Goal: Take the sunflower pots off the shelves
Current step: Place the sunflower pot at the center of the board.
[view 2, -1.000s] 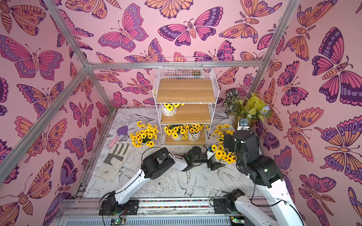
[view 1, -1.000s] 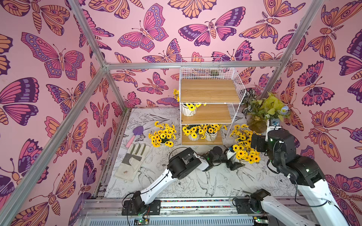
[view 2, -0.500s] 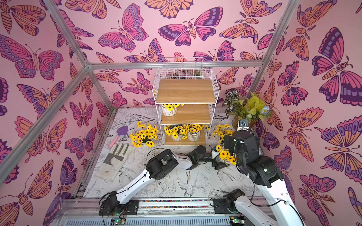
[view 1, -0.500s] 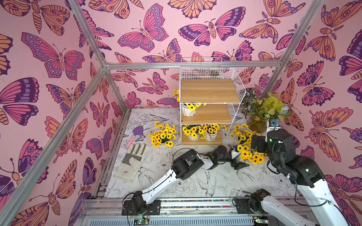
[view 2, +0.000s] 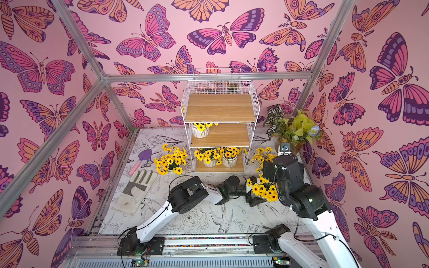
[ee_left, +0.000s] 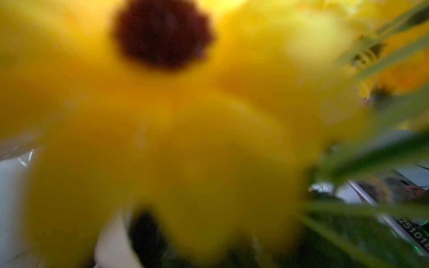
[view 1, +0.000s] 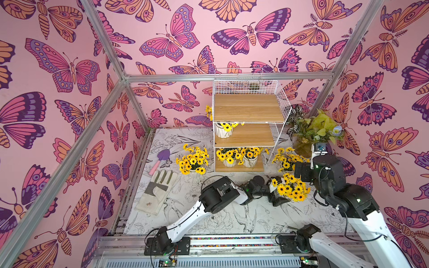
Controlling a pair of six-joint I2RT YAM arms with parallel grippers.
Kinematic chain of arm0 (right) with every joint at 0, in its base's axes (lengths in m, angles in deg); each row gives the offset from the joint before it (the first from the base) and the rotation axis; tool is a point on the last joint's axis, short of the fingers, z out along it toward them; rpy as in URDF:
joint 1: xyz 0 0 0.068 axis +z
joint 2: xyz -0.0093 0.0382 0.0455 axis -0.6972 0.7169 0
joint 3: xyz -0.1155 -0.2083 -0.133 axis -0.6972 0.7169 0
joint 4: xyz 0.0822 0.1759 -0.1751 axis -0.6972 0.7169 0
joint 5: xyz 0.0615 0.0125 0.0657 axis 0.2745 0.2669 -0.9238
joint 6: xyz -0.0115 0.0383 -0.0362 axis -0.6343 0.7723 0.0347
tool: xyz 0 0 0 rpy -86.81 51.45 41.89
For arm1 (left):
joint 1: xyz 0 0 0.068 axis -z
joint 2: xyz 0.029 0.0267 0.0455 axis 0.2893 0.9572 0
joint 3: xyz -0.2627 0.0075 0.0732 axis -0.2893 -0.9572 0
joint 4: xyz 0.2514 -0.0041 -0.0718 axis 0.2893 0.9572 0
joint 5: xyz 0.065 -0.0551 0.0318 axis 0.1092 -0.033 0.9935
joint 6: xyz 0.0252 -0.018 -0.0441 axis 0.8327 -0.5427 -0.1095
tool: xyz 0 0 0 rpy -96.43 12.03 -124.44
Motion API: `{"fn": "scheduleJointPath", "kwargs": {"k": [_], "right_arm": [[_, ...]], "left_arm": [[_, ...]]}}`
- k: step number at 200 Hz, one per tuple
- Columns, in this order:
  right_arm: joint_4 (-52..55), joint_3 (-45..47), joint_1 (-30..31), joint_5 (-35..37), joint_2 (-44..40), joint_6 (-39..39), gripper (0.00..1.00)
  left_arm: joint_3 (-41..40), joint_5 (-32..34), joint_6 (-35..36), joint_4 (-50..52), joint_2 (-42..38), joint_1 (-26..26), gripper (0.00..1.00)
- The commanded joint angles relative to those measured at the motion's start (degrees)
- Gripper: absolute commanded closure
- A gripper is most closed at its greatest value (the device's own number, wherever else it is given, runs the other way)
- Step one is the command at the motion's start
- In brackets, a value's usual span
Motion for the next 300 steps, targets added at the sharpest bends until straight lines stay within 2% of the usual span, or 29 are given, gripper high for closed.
{"fn": "scheduleJointPath", "kwargs": {"k": [1,19,36,74,118,168,182,206,216,228,246,268,300], "right_arm": [[-2.53,0.97,-0.32,-1.71,0.97,-0.90,0.01],[-3.62,1.23,-0.31,-2.98,1.04,-0.95,0.01],[-3.47,1.13,-0.28,-2.89,0.86,-0.76,0.01],[-2.42,1.66,-0.25,-2.75,-0.38,-0.56,0.01],[-2.00,1.47,-0.26,-3.01,0.04,-0.47,0.01],[-3.35,1.47,-0.33,-5.37,2.45,-0.92,0.01],[-4.10,1.64,-0.25,-5.94,3.12,-1.05,0.01],[-4.59,1.75,-0.32,-7.43,3.92,-1.08,0.01],[-4.57,1.85,-0.32,-7.58,4.21,-1.01,0.01],[-5.05,2.30,-0.32,-7.75,4.24,-0.95,0.01],[-5.89,2.87,-0.31,-8.08,3.98,-0.78,0.01],[-6.53,2.81,-0.30,-8.49,4.35,-0.92,0.01],[-7.01,2.32,-0.26,-9.33,6.35,-1.02,0.01]], "left_arm": [[-1.88,0.37,-0.24,4.33,-2.24,-0.34,0.00],[0.11,-0.54,0.35,6.91,-1.92,-0.74,0.00],[6.40,-1.76,0.61,12.74,0.50,-1.33,0.00],[15.02,-2.59,-1.14,13.16,5.61,-1.89,0.00],[10.31,-3.36,3.34,20.78,0.79,-1.99,0.00],[-3.03,1.82,8.53,19.18,-6.97,-2.13,0.00],[-3.29,2.00,9.33,20.89,-7.88,-2.20,0.00],[0.35,0.35,12.06,32.93,-8.46,-2.20,0.00],[0.47,0.01,12.85,35.04,-9.46,-2.06,0.00],[-0.73,0.81,13.28,36.06,-11.02,-1.90,0.00],[0.38,3.62,14.91,44.13,-13.00,-1.78,0.00],[-1.20,6.84,17.90,48.95,-15.68,-1.45,0.00],[-2.81,6.20,19.15,52.22,-17.71,-1.47,0.00]]}}
